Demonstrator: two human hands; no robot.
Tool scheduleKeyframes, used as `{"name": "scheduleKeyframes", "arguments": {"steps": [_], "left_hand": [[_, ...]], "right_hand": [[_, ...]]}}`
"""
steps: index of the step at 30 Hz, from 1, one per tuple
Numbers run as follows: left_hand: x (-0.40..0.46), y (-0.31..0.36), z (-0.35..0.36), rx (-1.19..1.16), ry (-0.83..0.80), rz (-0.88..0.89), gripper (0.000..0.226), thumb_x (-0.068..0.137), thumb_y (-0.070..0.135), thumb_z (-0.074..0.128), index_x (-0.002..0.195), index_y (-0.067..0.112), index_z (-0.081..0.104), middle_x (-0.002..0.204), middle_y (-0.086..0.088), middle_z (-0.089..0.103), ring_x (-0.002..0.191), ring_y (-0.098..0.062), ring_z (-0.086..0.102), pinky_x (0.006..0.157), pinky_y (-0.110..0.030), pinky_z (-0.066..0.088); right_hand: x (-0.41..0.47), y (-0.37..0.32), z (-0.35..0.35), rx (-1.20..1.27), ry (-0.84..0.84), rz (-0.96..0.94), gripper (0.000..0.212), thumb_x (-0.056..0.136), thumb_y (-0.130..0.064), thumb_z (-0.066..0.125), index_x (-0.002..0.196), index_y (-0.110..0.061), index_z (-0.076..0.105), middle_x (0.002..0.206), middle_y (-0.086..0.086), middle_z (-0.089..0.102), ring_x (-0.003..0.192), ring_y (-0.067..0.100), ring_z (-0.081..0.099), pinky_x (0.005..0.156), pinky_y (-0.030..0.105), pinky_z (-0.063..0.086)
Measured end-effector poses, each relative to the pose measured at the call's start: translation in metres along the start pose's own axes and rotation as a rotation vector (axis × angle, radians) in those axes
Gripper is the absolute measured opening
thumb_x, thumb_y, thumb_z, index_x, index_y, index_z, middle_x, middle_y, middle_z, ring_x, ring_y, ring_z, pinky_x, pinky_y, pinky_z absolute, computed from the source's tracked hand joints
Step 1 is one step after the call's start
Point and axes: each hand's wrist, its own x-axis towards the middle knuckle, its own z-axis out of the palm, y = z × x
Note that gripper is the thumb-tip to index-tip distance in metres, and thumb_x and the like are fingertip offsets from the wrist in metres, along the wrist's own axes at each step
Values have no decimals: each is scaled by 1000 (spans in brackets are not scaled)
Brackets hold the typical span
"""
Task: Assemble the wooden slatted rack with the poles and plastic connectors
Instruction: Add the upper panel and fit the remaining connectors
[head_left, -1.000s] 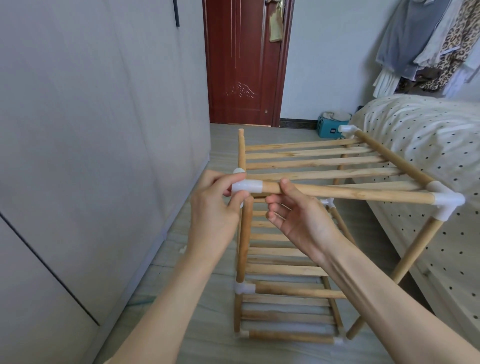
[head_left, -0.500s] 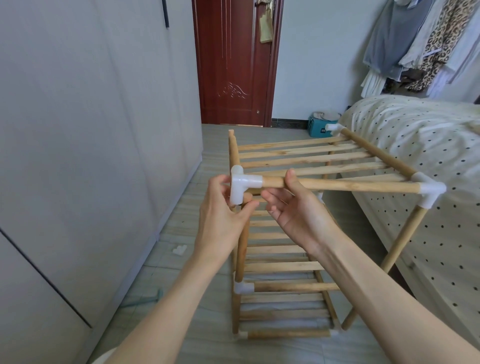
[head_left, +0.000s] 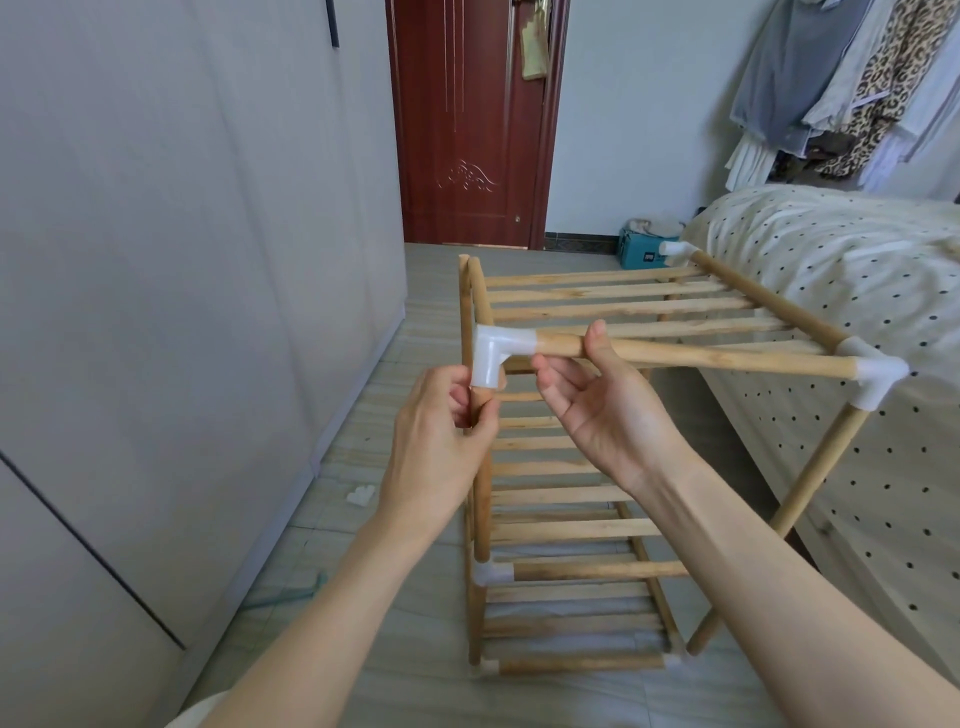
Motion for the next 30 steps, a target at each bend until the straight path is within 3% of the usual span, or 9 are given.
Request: {"name": "scheduleKeyframes", "arguments": {"steps": [8, 11, 14, 19, 30], "left_hand": [[-3, -3, -7, -118, -133, -34, 16, 81, 11, 69, 96, 9, 65, 88, -6, 62, 77, -17, 64, 75, -33, 54], [-4, -1, -9, -154, -149, -65, 14, 82, 12, 69, 94, 14, 64, 90, -4, 65, 81, -16, 65, 76, -26, 53], [-4, 0, -10, -198, -158, -115, 20, 82, 13, 68, 101, 17, 63, 91, 2, 69, 85, -11, 65, 76, -17, 52], [-4, -1, -13, -221, -172, -106, 34, 82, 13, 69, 116, 16, 61, 98, 5, 68, 87, -7, 64, 77, -13, 50], [3, -2, -16, -246, -248, -209, 25, 80, 18, 71, 102, 26, 62, 94, 9, 67, 89, -6, 64, 80, -17, 50]], "right_hand": [[-3, 1, -6, -89, 3, 31, 36, 97, -34, 41, 95, -5, 62, 84, 9, 72, 81, 14, 70, 71, 21, 57], [-3, 0, -5, -75, 1, 37, 36, 97, -33, 41, 94, -5, 63, 88, 11, 72, 85, 16, 70, 73, 22, 57], [-2, -1, -5, -46, -4, 37, 35, 97, -32, 42, 92, -5, 62, 89, 12, 72, 83, 18, 70, 75, 23, 55], [-1, 1, -5, 7, -17, 42, 33, 98, -30, 43, 94, -2, 60, 93, 17, 70, 86, 22, 69, 79, 26, 55], [-8, 3, -10, -18, -29, 76, 29, 96, -29, 44, 91, -5, 59, 95, 16, 70, 91, 23, 68, 71, 25, 58]]}}
